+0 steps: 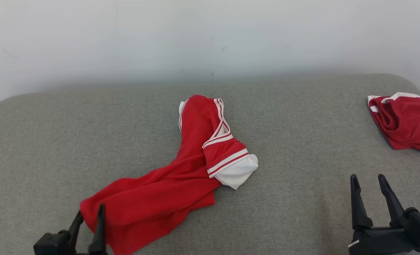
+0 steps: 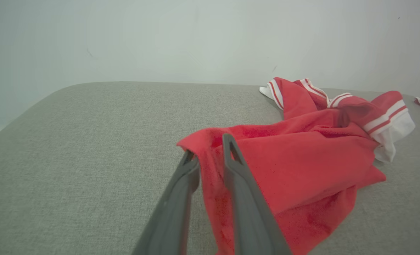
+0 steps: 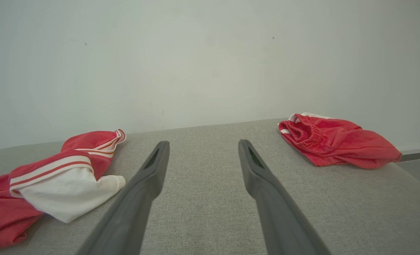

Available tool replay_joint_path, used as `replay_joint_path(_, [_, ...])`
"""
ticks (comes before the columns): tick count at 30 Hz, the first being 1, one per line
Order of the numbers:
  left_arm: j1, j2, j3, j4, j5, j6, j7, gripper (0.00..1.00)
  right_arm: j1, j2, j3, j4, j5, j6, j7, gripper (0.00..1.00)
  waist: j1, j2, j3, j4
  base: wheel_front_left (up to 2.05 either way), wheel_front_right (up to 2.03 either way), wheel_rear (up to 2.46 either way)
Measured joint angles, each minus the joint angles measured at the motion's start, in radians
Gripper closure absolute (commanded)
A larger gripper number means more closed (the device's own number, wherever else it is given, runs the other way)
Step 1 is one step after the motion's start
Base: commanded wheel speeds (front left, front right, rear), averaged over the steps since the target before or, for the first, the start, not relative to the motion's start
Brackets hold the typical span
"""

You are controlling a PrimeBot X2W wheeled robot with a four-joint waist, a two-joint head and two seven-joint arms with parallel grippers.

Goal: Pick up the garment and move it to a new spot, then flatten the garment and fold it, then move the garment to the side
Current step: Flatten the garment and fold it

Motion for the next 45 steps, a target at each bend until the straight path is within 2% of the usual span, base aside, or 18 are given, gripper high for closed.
replay_joint_path(5, [0.029,-0.024,0.033,-0.030,-0.004,0.022,-0.005,0.00,0.001,-0.003,-0.004,0.002,0.000,0.000,-0.003,0.00,0.0001,0.0000,-0.015,0.012,0.00,0.00,0.00])
replay_joint_path(9, [0.048,-0.050,0.098,-0.143,0.026,0.044,-0.008,0.00,0.006,-0.002,0.000,-0.005,0.000,0.000,-0.003,0.00,0.0000,0.0000,-0.024,0.028,0.00,0.00,0.00])
replay_joint_path(13, [0.078,-0.079,0.127,-0.211,0.063,0.045,-0.008,0.00,0.010,-0.001,0.006,-0.012,0.000,0.000,-0.004,0.00,0.0000,0.0000,-0.027,0.040,0.00,0.00,0.00])
replay_joint_path(17, [0.107,-0.117,0.154,-0.263,0.106,0.028,-0.008,0.00,0.017,0.002,0.008,-0.014,0.000,0.000,-0.004,0.00,0.0000,0.0000,-0.028,0.052,0.00,0.00,0.00])
replay_joint_path(26, [0.128,-0.161,0.197,-0.258,0.163,-0.025,-0.008,0.00,0.022,0.003,0.032,0.003,0.003,0.000,-0.007,0.00,0.0000,0.0000,-0.021,0.059,0.00,0.00,0.00])
replay_joint_path(31, [0.108,-0.177,0.199,-0.246,0.178,-0.042,-0.008,0.00,0.010,-0.034,0.105,0.031,0.002,0.000,0.010,0.00,0.0000,0.0000,-0.013,0.067,0.00,0.00,0.00])
replay_joint_path(33, [0.089,-0.185,0.189,-0.240,0.194,-0.050,-0.008,0.00,-0.040,-0.073,0.165,0.072,0.002,0.000,0.024,0.00,0.0000,0.0001,-0.004,0.080,0.00,0.00,0.00])
replay_joint_path(35, [0.085,-0.188,0.184,-0.240,0.194,-0.052,-0.008,0.00,-0.062,-0.085,0.184,0.088,0.005,0.000,0.026,0.00,0.0000,0.0000,0.000,0.085,0.00,0.00,0.00])
replay_joint_path(39, [0.063,-0.198,0.149,-0.235,0.201,-0.059,-0.008,0.00,-0.167,-0.144,0.293,0.206,0.018,0.000,0.049,0.00,0.0001,0.0000,0.023,0.119,0.00,0.00,0.00])
replay_joint_path(45, [0.023,-0.205,0.120,-0.212,0.195,-0.068,-0.008,0.00,-0.311,-0.189,0.429,0.371,0.033,0.000,0.059,0.00,0.0001,0.0001,0.056,0.170,0.00,0.00,0.00])
